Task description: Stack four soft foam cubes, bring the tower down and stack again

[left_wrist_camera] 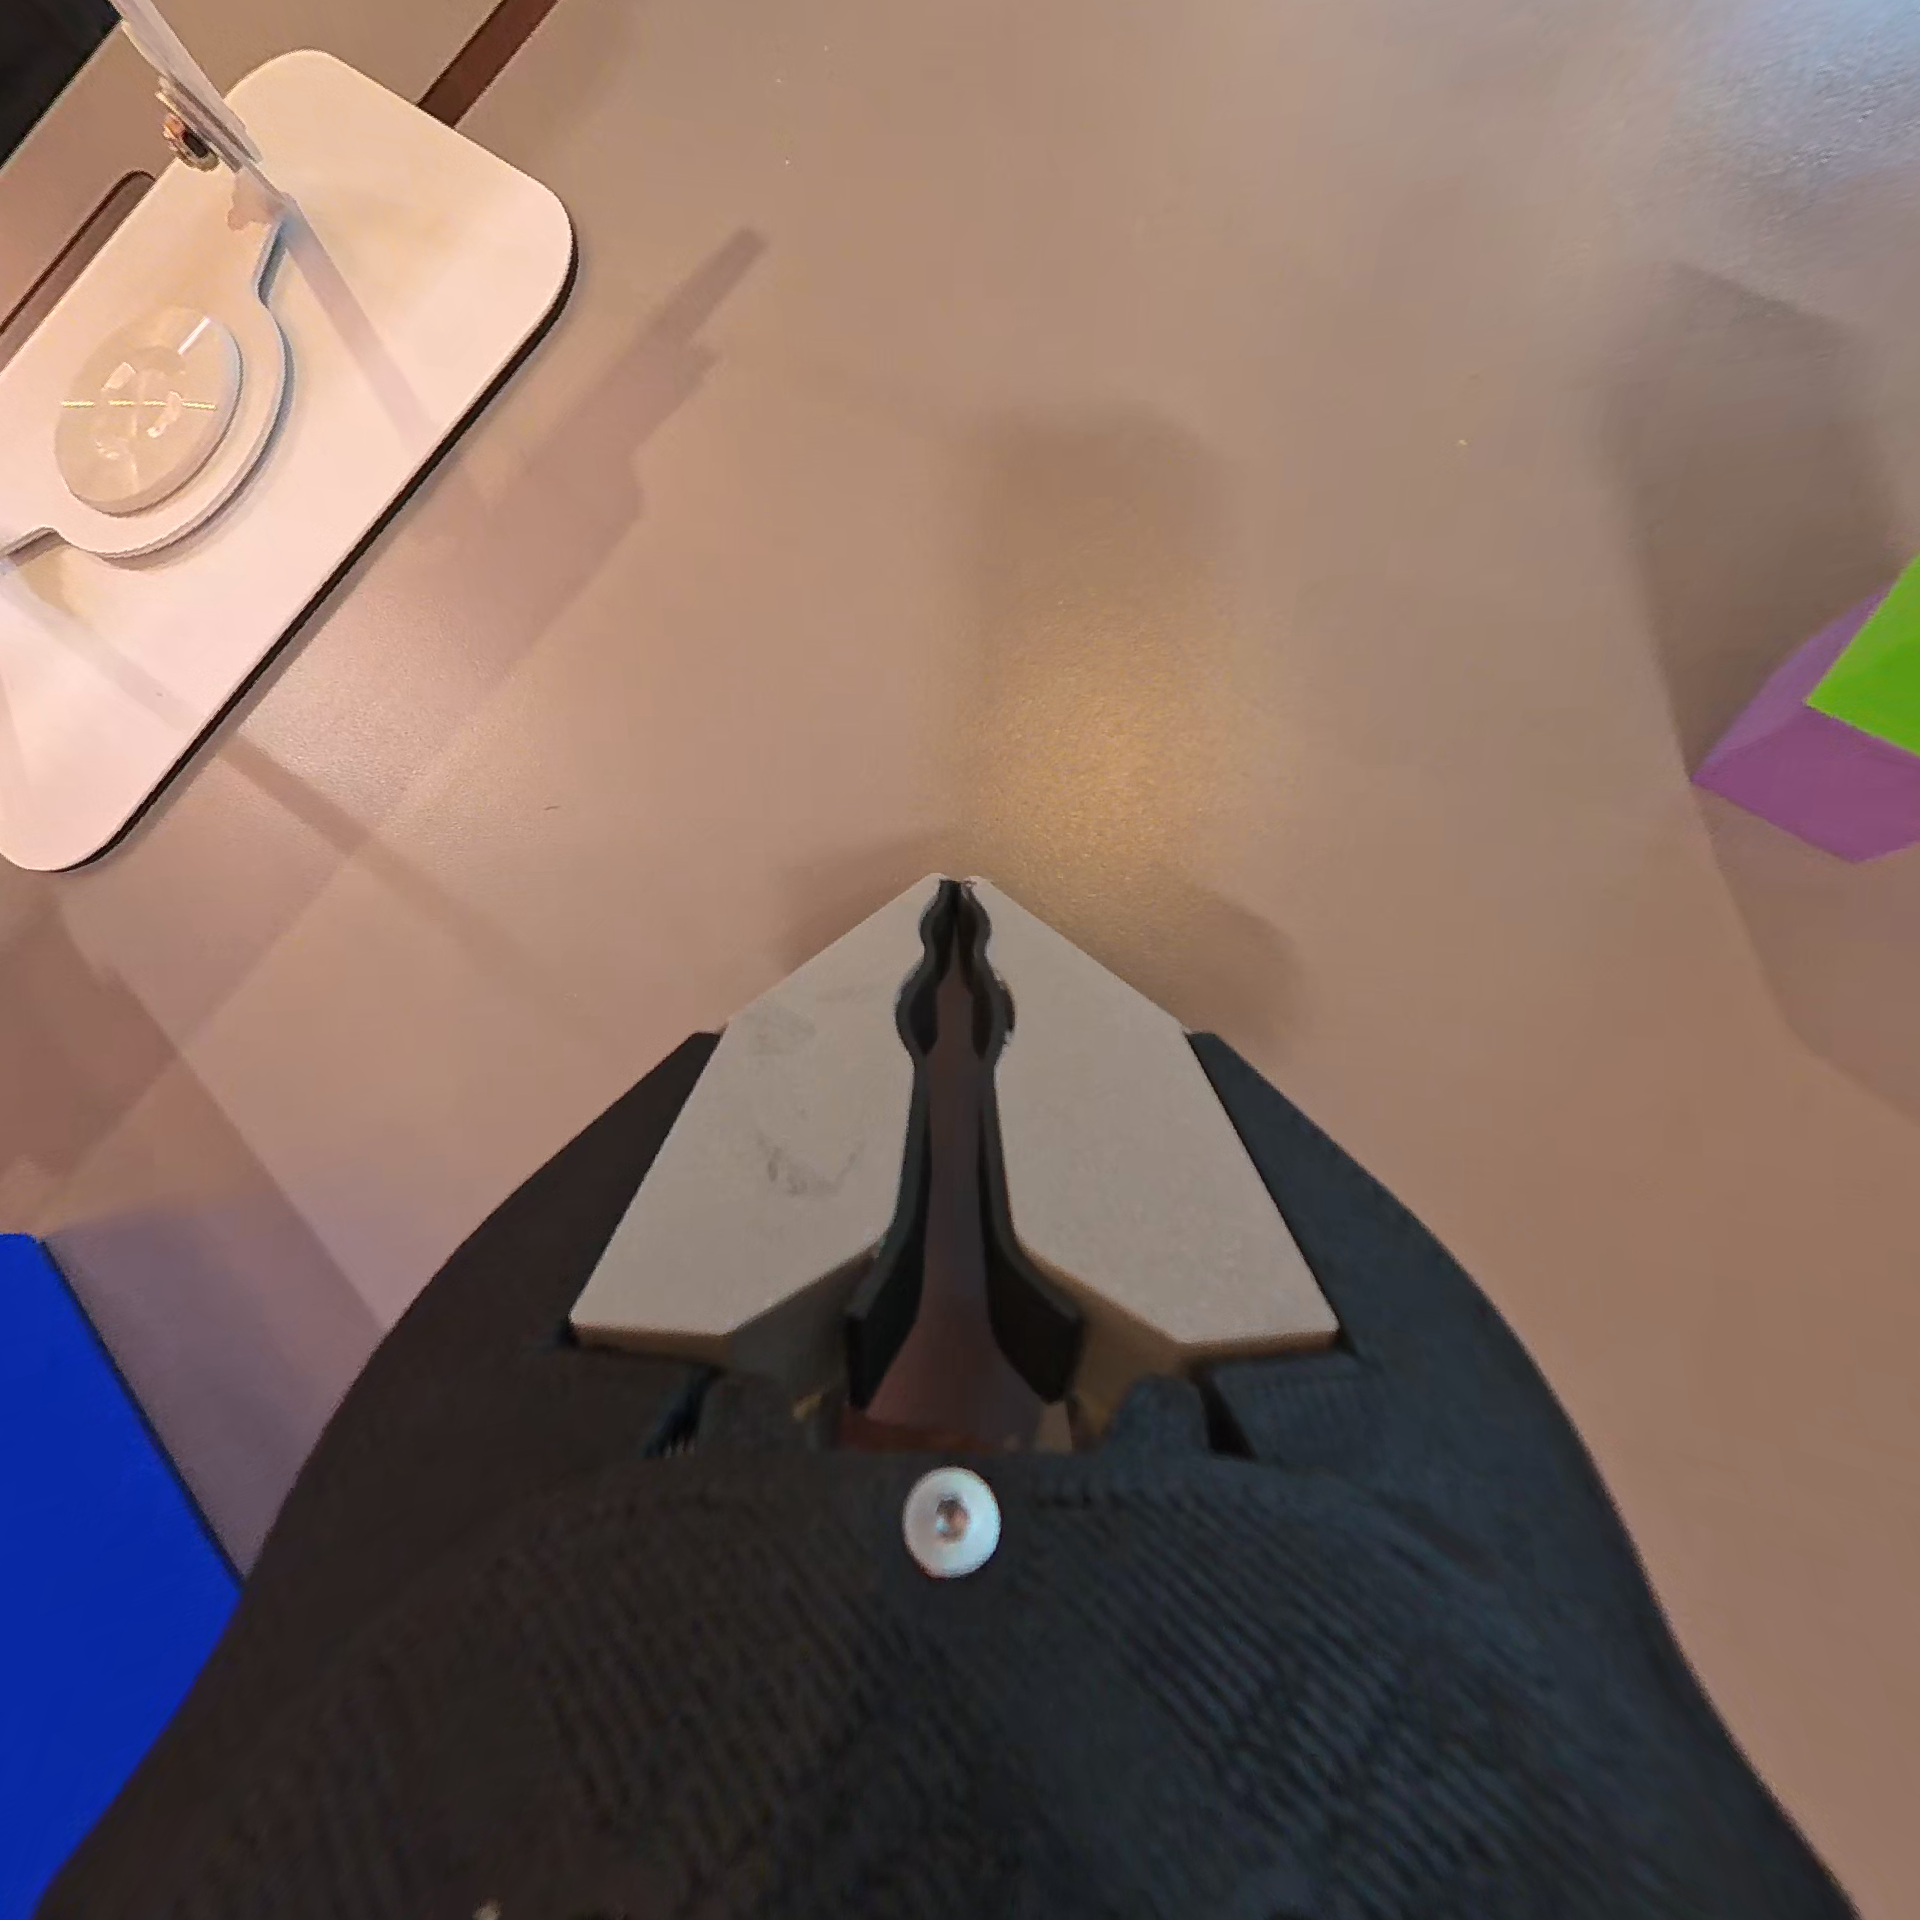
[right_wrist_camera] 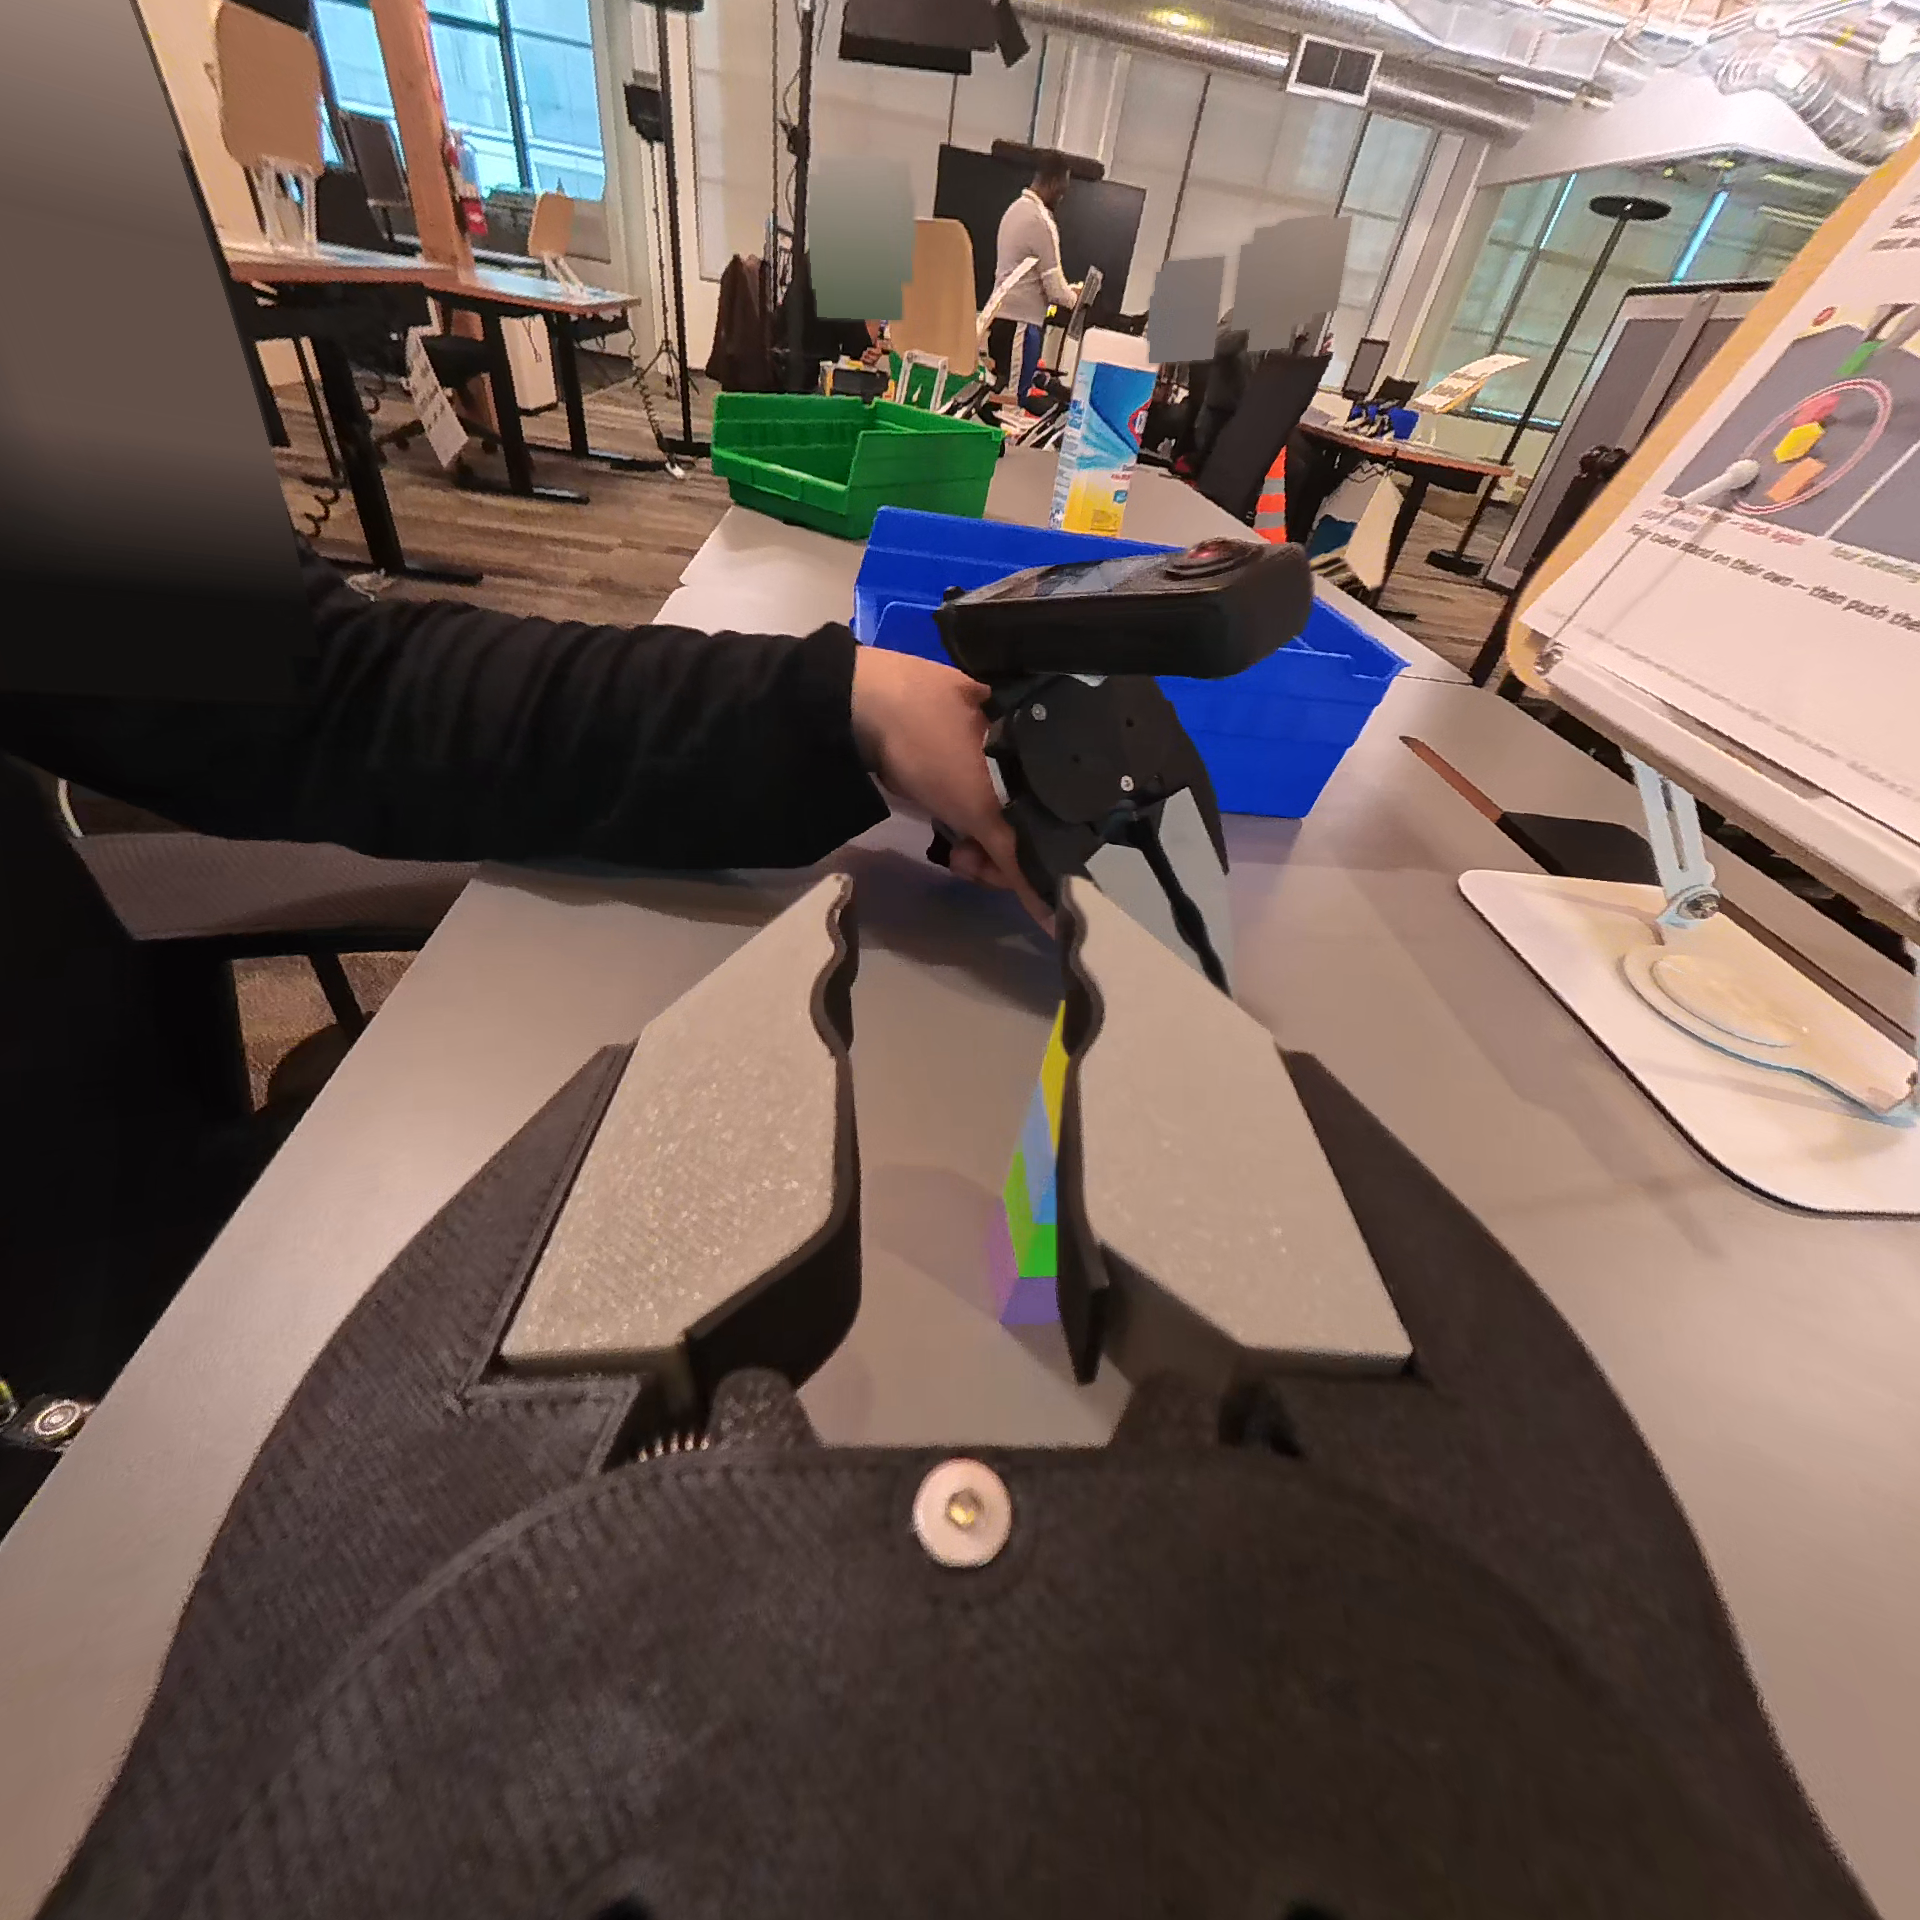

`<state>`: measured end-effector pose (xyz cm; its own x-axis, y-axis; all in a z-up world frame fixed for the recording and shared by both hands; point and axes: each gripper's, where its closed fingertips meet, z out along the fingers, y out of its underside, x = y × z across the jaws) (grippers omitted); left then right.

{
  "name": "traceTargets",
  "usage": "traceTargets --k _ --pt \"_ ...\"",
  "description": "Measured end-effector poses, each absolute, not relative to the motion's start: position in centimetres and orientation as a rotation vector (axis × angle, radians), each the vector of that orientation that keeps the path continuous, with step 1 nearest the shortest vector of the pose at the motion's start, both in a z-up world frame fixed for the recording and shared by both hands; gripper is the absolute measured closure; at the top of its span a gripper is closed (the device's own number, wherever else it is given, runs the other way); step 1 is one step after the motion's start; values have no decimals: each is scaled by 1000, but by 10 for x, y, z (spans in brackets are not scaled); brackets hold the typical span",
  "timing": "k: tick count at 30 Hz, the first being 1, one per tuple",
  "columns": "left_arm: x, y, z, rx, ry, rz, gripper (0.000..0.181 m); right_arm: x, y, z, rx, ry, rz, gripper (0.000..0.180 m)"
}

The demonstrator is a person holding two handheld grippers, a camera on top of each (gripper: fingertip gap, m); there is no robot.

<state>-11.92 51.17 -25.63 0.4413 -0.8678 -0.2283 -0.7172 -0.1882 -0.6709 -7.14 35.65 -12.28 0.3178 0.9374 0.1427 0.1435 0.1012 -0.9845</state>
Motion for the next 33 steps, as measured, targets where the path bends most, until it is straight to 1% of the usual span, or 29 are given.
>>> traceTargets --k 14,16,18,33 --pt "-119 512 -256 -1960 1331 -260 181 -83 345 -132 -1351 -1181 839 153" --pt "-119 512 -256 -1960 1331 -260 181 -85 342 -135 -1354 -1204 836 160" --pt "-119 512 -256 -1960 1331 -261 181 -87 339 -139 -1353 -1238 827 180" --pt "-119 512 -256 -1958 1333 -255 181 -90 341 -166 -1455 -1321 805 180"
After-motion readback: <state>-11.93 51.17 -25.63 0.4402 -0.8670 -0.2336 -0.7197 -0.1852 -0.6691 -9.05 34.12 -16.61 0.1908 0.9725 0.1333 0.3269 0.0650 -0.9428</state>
